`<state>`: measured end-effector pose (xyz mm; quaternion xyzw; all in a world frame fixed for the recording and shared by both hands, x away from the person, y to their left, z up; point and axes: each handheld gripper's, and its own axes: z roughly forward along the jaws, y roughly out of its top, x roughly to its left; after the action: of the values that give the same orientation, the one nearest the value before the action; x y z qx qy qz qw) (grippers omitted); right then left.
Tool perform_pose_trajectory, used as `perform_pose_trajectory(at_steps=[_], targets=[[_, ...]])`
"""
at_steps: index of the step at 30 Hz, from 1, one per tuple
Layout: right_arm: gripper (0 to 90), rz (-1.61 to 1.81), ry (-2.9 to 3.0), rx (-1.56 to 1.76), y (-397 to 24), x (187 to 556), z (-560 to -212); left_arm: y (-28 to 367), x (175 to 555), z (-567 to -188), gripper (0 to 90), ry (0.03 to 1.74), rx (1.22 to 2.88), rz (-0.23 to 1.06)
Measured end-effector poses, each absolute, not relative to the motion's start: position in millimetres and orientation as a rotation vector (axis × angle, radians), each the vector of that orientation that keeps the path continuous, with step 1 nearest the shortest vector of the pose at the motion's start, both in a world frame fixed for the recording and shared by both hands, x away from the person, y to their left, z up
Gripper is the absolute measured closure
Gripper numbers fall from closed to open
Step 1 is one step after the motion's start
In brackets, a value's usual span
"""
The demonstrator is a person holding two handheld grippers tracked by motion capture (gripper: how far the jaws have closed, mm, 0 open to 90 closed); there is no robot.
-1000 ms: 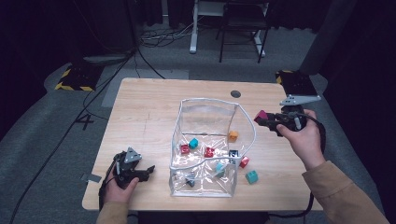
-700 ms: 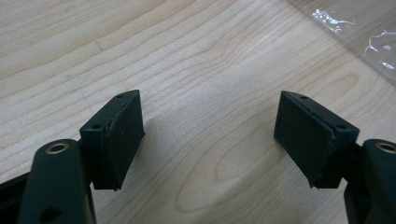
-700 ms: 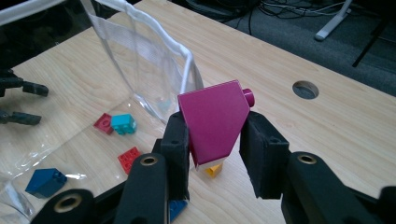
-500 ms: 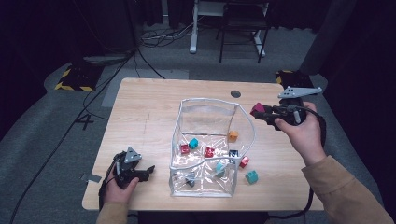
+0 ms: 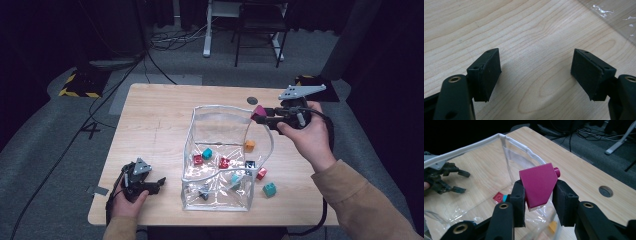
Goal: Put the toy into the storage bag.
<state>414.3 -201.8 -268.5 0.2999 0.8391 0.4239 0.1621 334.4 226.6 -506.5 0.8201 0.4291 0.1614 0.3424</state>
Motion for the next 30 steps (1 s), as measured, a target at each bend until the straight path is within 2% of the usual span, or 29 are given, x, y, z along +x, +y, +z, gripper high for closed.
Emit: perform_pose_trajectory(at_steps=[18,30], targets=[[64.0,1.273,2.463,0.787,-150.9,418.4,-270.3,226.5,334.3,-506.6,24.3,1.116,2.131,0.420],[63.9,1.226,2.562,0.782,-116.8,427.5,-291.8,226.4,334.3,-506.6,24.3,1.116,2.131,0.420]])
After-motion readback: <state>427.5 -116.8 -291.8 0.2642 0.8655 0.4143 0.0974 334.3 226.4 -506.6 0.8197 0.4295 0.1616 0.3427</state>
